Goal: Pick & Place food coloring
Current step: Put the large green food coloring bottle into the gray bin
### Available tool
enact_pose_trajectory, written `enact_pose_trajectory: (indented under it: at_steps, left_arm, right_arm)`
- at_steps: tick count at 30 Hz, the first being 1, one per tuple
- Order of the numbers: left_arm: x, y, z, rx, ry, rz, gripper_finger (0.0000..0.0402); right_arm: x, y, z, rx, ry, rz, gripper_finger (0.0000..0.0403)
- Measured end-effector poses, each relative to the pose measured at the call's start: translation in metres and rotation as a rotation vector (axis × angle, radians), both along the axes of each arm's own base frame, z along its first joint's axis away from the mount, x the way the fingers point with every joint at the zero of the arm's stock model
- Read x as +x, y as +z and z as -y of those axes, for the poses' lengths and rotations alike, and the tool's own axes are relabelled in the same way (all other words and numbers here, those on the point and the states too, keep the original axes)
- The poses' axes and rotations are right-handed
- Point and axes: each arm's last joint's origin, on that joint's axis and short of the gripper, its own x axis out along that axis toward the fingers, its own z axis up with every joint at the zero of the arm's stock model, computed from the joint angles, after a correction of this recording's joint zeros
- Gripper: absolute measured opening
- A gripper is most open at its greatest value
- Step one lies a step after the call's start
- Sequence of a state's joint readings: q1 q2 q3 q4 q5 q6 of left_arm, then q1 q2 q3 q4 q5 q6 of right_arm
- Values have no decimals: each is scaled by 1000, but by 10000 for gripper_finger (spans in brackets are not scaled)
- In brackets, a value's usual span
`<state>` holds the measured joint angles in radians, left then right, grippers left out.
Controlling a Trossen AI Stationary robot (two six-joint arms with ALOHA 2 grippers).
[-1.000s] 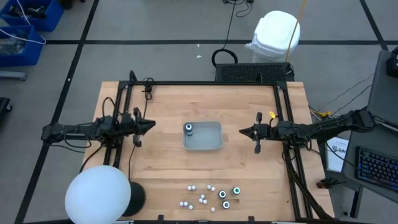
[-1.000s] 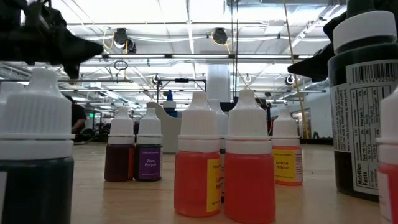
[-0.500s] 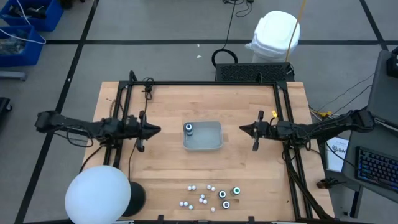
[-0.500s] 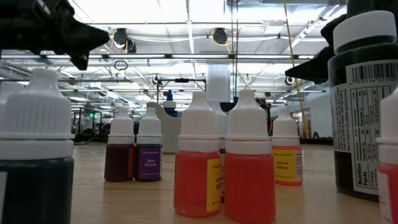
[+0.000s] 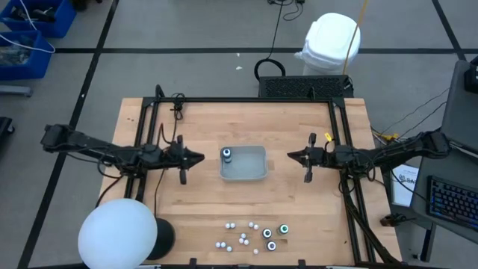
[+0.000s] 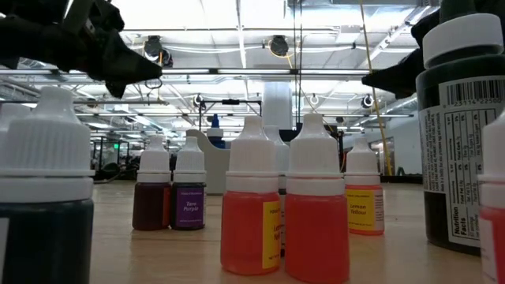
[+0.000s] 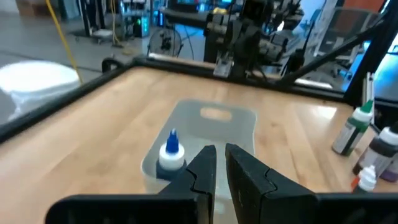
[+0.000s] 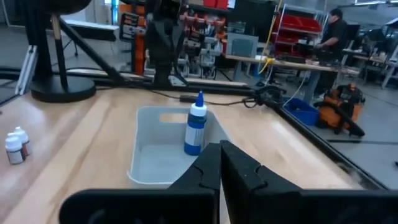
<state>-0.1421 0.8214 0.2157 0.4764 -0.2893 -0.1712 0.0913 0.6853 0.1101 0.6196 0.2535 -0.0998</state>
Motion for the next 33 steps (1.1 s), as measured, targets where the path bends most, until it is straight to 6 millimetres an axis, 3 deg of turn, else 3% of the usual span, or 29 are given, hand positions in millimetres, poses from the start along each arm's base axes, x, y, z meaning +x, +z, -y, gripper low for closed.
enact_pose_trajectory:
  at_steps: [9,14,20,33]
  left_arm:
    - [6,4,1,77,-8,45,42]
    - [6,5,1,107,-10,53,42]
    - [6,5,1,105,-10,55,42]
    - [6,4,1,72,-9,51,42]
  right_arm:
    - [0,2,-7,14,46,-2,2]
    - [7,22,-18,15,112,-28,6]
    - [16,45,-37,56,200,-122,6]
    - [47,55,-89,-5,337,-240,6]
